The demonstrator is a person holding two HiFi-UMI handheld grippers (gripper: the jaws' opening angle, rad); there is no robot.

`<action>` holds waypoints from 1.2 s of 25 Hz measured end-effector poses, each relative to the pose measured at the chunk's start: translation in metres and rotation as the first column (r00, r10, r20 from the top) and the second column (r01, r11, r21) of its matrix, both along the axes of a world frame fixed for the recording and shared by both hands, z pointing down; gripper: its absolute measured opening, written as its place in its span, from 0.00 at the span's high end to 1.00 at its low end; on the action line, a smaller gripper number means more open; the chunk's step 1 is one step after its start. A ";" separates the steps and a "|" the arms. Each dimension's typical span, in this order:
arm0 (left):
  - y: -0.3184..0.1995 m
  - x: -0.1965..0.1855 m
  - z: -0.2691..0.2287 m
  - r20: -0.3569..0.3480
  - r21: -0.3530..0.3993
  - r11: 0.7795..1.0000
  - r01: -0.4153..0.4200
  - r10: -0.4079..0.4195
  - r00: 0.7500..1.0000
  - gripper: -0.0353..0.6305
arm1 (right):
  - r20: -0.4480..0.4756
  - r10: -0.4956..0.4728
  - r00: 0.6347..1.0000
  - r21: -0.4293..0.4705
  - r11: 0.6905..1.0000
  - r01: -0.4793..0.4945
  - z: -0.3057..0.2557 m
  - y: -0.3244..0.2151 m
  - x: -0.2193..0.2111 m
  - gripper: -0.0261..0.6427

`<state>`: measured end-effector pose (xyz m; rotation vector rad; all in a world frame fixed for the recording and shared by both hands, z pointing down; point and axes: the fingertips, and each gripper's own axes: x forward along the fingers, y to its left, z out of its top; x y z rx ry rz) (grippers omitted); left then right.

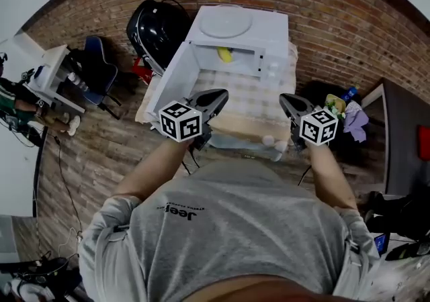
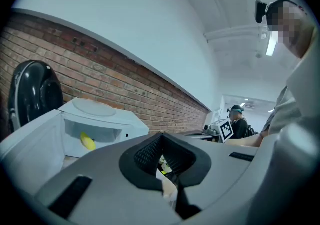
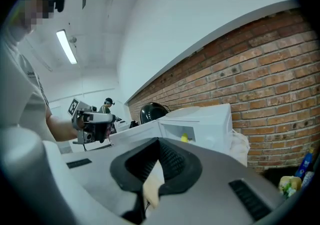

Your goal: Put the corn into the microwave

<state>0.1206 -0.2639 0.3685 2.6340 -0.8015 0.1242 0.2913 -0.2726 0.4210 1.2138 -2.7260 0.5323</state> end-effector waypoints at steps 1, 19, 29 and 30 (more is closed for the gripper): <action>0.001 -0.008 -0.004 -0.001 0.012 1.000 -0.005 0.005 1.000 0.92 | 0.012 0.001 1.000 -0.001 1.000 -0.001 -0.003 0.002 -0.005 0.93; 0.037 -0.161 -0.019 -0.033 0.075 0.988 -0.133 0.136 0.990 0.92 | 0.103 0.162 0.981 -0.052 0.986 -0.158 -0.029 0.038 -0.133 0.93; 0.055 -0.166 -0.007 -0.047 0.058 0.987 -0.152 0.154 0.987 0.92 | 0.052 0.179 0.982 -0.051 0.983 -0.177 -0.036 0.066 -0.134 0.93; 0.057 -0.163 -0.008 -0.041 0.062 0.988 -0.142 0.145 0.989 0.92 | 0.050 0.170 0.984 -0.046 0.985 -0.168 -0.038 0.068 -0.130 0.93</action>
